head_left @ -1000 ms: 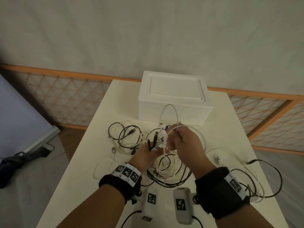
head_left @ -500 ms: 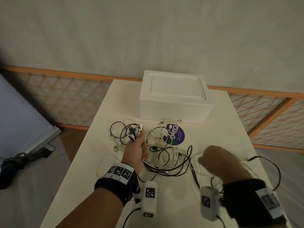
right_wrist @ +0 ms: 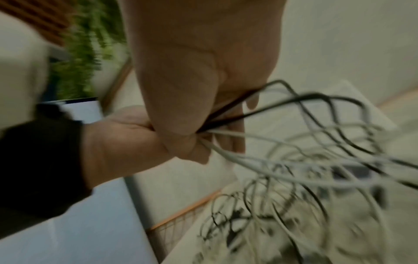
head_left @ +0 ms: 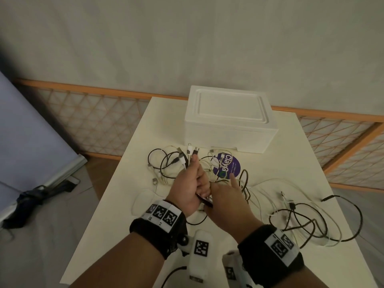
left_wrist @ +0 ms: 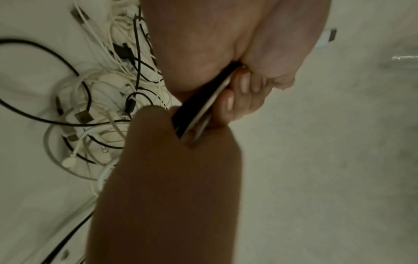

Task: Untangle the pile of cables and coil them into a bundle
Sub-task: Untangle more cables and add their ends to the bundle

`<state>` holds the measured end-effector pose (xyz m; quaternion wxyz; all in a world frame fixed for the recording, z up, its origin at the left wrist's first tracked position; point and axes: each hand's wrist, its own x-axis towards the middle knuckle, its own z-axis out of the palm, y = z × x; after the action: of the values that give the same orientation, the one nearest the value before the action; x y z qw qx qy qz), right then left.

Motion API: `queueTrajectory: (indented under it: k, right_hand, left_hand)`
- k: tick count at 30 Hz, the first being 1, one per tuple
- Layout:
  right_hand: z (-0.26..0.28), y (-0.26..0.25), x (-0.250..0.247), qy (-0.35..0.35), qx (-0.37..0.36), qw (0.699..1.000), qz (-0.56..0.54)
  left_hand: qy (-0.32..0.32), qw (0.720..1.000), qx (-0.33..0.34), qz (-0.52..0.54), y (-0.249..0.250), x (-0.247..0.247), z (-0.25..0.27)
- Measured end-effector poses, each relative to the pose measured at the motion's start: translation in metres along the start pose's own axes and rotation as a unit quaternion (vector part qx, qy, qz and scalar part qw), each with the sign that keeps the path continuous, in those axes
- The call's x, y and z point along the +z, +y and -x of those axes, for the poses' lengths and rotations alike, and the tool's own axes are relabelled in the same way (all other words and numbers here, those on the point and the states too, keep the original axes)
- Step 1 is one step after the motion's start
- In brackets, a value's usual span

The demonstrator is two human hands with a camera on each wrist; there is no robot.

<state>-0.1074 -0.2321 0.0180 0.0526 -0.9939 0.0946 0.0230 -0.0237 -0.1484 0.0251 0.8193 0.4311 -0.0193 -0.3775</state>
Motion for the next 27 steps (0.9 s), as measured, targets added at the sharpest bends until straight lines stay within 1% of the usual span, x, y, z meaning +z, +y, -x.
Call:
queueTrajectory:
  k: [1, 2, 4, 7, 11, 14, 17, 19, 21, 22, 24, 26, 27]
  right_hand:
    - [0.0, 0.001, 0.001, -0.017, -0.017, 0.999, -0.027]
    - [0.002, 0.004, 0.001, -0.034, -0.019, 0.998, -0.04]
    - [0.005, 0.016, -0.001, -0.058, -0.005, 0.998, -0.007]
    - [0.012, 0.055, -0.003, -0.069, 0.055, 0.995, 0.042]
    - [0.022, 0.105, 0.0, -0.074, 0.147, 0.981, 0.102]
    - [0.025, 0.113, 0.007, -0.078, 0.179, 0.976, 0.098]
    - [0.027, 0.107, 0.012, -0.09, 0.17, 0.98, 0.047]
    - [0.028, 0.102, 0.012, -0.1, 0.145, 0.984, -0.012]
    - [0.028, 0.095, 0.004, -0.112, 0.108, 0.985, -0.077]
    - [0.027, 0.09, -0.002, -0.107, 0.087, 0.985, -0.1]
    - [0.024, 0.077, -0.016, -0.076, 0.049, 0.988, -0.129]
    - [0.02, 0.055, -0.027, -0.047, 0.007, 0.988, -0.148]
    - [0.018, 0.041, -0.031, -0.043, -0.026, 0.987, -0.152]
  left_hand:
    - [0.005, 1.0, 0.001, -0.007, 0.0, -0.001, 0.0]
    - [0.012, 1.0, 0.002, -0.014, 0.001, -0.002, 0.001]
    - [0.035, 0.999, 0.006, -0.015, 0.006, -0.009, 0.002]
    - [0.108, 0.994, 0.021, 0.019, 0.021, -0.036, -0.001]
    - [0.216, 0.973, 0.038, 0.067, 0.034, -0.086, -0.002]
    - [0.274, 0.957, 0.038, 0.085, 0.032, -0.106, 0.001]
    - [0.309, 0.946, 0.041, 0.091, 0.034, -0.12, 0.003]
    - [0.313, 0.944, 0.041, 0.096, 0.039, -0.123, 0.002]
    - [0.299, 0.948, 0.045, 0.098, 0.043, -0.115, 0.002]
    - [0.284, 0.952, 0.05, 0.101, 0.045, -0.107, 0.002]
    - [0.248, 0.962, 0.058, 0.101, 0.046, -0.084, 0.004]
    - [0.204, 0.974, 0.051, 0.089, 0.044, -0.055, 0.006]
    - [0.176, 0.98, 0.045, 0.078, 0.041, -0.038, 0.009]
